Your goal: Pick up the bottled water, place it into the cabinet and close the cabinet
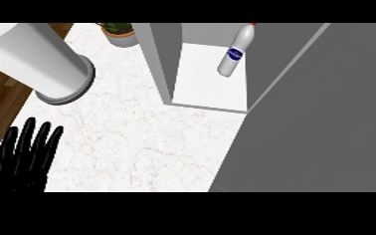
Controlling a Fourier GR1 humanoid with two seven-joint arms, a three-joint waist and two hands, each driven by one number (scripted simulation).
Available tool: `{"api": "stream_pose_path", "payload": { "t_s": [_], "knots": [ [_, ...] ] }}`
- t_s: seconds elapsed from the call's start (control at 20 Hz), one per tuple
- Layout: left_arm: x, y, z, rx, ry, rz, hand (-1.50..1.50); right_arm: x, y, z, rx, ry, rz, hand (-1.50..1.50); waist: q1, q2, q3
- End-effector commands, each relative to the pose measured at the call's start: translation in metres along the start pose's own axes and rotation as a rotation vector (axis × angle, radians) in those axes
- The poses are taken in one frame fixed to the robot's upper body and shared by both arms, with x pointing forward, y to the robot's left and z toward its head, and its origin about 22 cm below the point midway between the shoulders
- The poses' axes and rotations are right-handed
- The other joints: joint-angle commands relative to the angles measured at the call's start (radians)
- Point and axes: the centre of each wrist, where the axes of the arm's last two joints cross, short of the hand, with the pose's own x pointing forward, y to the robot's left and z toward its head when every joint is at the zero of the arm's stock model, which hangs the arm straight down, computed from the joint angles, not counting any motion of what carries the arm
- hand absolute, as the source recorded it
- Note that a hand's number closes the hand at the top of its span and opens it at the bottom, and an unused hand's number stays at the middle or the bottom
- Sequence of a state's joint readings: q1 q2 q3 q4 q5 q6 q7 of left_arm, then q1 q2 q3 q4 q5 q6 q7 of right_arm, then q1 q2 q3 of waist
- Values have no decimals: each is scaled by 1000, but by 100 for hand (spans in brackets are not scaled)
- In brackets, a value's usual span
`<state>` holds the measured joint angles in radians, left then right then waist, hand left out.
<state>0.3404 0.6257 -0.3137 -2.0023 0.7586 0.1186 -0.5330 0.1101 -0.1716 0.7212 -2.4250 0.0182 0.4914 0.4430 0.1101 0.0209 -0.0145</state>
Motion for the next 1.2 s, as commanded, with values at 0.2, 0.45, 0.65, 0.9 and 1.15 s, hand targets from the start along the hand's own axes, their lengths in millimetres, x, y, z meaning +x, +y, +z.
{"api": "stream_pose_path", "payload": {
  "t_s": [0.2,0.45,0.65,0.9,1.15],
  "knots": [
    [4,-2,-4,-63,-9,20,-150,-32,21,-41,125,28,-391,150,70,38,-1],
    [3,3,1,-60,14,9,-150,-44,4,-42,47,31,-497,150,60,27,2],
    [7,12,-3,-33,-12,-18,-150,-43,-11,-24,-168,-17,-515,150,10,19,4],
    [4,12,8,-10,10,-3,-150,-52,-17,-11,-360,-4,-553,150,-5,15,3],
    [8,13,4,-33,0,0,-150,-64,-36,-9,-494,0,-565,150,10,19,6]
  ]
}}
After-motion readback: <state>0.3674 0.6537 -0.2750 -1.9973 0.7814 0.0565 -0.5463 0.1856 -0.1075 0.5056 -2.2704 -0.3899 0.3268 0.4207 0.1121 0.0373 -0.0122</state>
